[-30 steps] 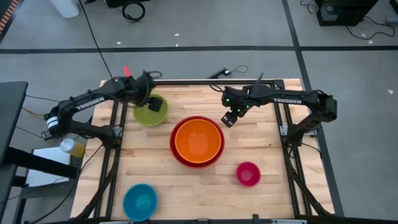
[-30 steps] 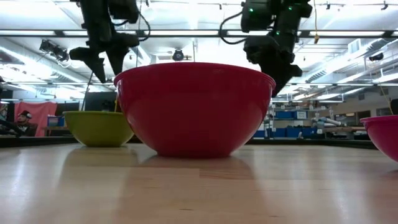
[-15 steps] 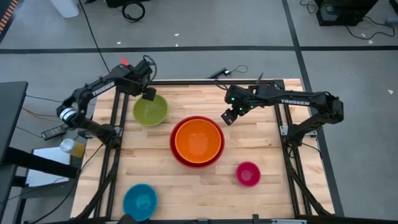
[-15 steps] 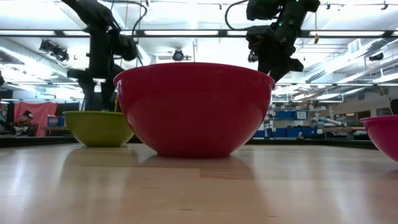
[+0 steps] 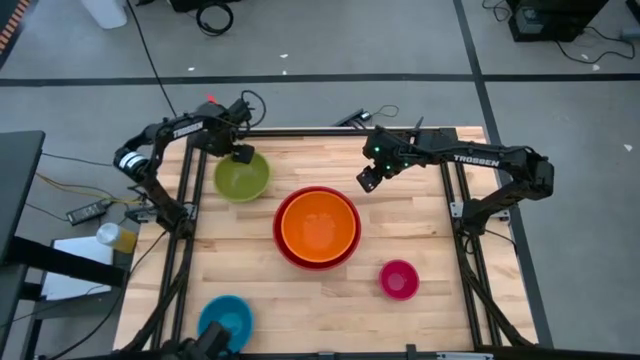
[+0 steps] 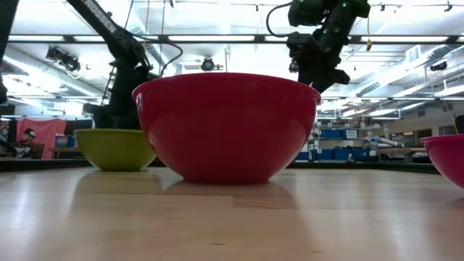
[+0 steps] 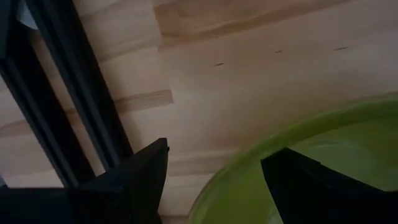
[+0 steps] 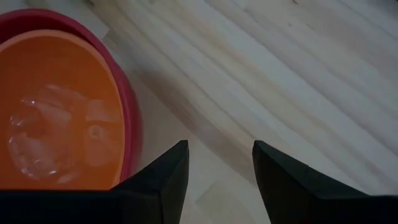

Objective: Nest bowls inside each other
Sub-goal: Stack the green bowl on top of the orange bowl, then stack the blue bowl on top of the green bowl

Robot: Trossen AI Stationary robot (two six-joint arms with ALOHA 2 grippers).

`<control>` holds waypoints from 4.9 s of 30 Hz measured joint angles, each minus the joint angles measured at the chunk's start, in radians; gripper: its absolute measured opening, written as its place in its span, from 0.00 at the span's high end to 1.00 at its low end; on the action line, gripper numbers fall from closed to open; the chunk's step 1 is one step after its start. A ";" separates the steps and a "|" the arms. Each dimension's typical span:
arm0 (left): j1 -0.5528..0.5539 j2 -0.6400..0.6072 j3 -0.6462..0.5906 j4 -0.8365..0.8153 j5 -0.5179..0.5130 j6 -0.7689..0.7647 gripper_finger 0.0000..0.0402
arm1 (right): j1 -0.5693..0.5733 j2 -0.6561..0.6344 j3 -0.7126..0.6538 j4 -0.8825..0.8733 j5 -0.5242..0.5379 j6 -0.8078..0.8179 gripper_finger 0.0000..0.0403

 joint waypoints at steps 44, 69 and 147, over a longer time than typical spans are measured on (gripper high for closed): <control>-0.449 -0.428 0.254 0.222 0.256 0.331 0.98 | -0.041 -0.023 0.000 0.074 0.120 0.275 0.54; -0.787 0.008 0.251 0.333 0.265 0.361 0.88 | 0.360 -0.148 0.002 0.126 0.471 0.831 0.54; -1.783 0.103 0.349 -0.260 0.319 -0.846 0.55 | 0.212 -0.099 -0.262 0.250 0.144 -0.141 0.54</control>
